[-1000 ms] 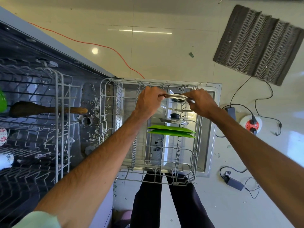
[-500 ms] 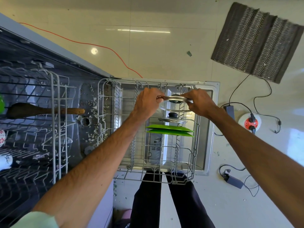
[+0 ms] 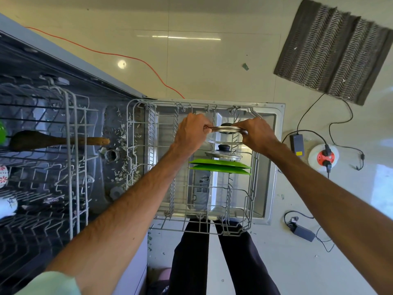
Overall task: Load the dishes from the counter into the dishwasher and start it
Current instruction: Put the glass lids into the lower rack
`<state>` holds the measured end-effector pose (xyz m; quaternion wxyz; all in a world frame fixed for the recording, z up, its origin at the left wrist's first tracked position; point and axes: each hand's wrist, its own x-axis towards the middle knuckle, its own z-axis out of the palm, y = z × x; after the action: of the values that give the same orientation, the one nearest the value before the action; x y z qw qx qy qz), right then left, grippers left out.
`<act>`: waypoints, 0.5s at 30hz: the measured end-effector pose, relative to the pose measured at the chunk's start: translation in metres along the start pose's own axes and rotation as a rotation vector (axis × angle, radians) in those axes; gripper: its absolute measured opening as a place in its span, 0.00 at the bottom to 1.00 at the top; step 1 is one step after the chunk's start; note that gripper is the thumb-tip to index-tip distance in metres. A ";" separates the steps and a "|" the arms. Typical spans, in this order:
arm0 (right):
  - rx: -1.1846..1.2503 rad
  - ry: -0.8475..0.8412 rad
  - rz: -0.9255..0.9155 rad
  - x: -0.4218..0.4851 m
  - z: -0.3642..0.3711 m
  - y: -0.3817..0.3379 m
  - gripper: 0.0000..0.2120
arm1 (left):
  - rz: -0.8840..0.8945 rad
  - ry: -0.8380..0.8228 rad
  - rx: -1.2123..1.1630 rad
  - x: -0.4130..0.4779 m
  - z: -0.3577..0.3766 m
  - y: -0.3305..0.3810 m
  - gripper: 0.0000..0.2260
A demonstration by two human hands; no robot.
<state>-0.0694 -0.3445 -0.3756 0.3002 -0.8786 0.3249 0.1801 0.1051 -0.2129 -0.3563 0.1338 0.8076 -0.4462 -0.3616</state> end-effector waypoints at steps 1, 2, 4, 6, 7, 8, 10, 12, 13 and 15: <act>-0.018 0.002 -0.001 0.001 0.001 -0.002 0.23 | -0.004 -0.002 0.010 -0.001 0.001 -0.001 0.09; -0.033 0.000 -0.001 0.003 0.003 -0.004 0.23 | -0.009 -0.006 0.022 -0.002 0.002 -0.002 0.09; -0.053 -0.008 0.011 0.006 0.005 -0.005 0.22 | -0.011 -0.006 0.058 -0.003 0.007 -0.004 0.10; -0.073 -0.015 0.032 0.008 0.007 -0.003 0.21 | -0.011 0.012 0.094 0.000 0.011 -0.004 0.09; -0.090 -0.016 0.043 0.008 0.008 -0.002 0.20 | -0.013 0.017 0.115 0.003 0.012 -0.002 0.09; -0.104 -0.016 0.056 0.008 0.009 0.000 0.19 | -0.013 0.013 0.141 0.005 0.012 0.000 0.09; -0.113 -0.019 0.075 0.005 0.014 0.001 0.19 | -0.005 -0.022 0.184 0.010 0.013 0.003 0.08; -0.119 -0.036 0.053 -0.005 0.026 0.003 0.23 | 0.011 -0.063 0.216 0.006 0.017 0.001 0.08; -0.146 -0.069 0.041 -0.012 0.034 0.003 0.24 | 0.022 -0.089 0.245 0.001 0.021 0.000 0.07; -0.261 -0.142 0.037 -0.028 0.055 0.002 0.22 | 0.054 -0.126 0.301 -0.009 0.031 -0.002 0.07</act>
<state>-0.0976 -0.2975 -0.4038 0.2024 -0.8890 0.2930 0.2879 0.0819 -0.2008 -0.3748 -0.0074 0.7822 -0.5242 -0.3367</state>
